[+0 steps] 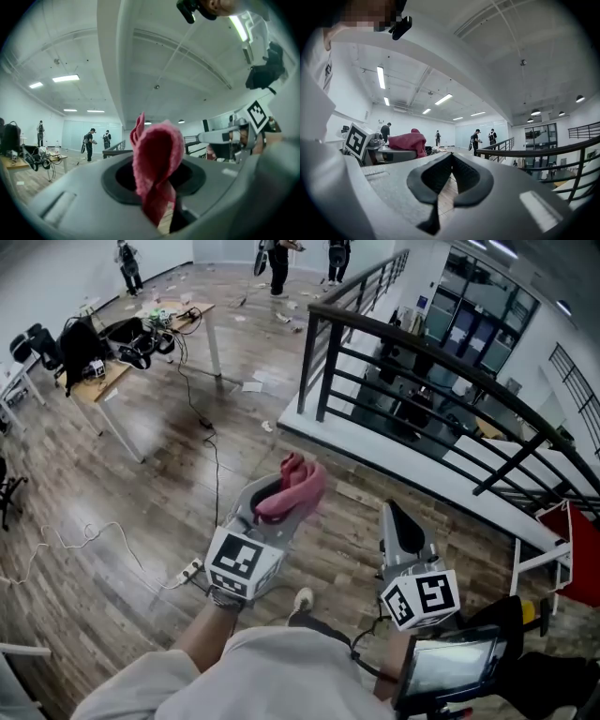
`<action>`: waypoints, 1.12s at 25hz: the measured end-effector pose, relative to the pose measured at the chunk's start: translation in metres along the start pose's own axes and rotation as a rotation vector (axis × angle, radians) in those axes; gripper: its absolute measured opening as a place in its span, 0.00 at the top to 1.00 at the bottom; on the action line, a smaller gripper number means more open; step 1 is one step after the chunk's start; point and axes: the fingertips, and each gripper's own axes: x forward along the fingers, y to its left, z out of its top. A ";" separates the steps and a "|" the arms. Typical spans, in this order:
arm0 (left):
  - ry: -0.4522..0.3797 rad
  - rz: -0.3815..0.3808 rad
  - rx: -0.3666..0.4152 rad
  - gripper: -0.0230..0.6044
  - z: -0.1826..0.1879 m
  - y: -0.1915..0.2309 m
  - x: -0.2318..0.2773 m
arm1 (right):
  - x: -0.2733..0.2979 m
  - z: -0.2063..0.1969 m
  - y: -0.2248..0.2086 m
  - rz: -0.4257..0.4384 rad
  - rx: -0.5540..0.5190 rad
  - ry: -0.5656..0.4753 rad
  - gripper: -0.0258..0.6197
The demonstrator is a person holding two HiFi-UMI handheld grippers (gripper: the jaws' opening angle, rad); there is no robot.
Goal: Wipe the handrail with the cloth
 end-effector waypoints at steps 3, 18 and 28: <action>-0.024 0.012 -0.020 0.72 0.004 0.008 0.019 | 0.016 -0.002 -0.014 0.020 0.002 0.012 0.96; 0.027 0.028 -0.068 0.73 -0.014 0.002 0.102 | 0.048 -0.016 -0.078 0.083 -0.048 0.046 0.96; 0.072 -0.032 -0.004 0.73 -0.022 -0.003 0.125 | 0.069 -0.022 -0.102 0.062 -0.005 0.060 0.96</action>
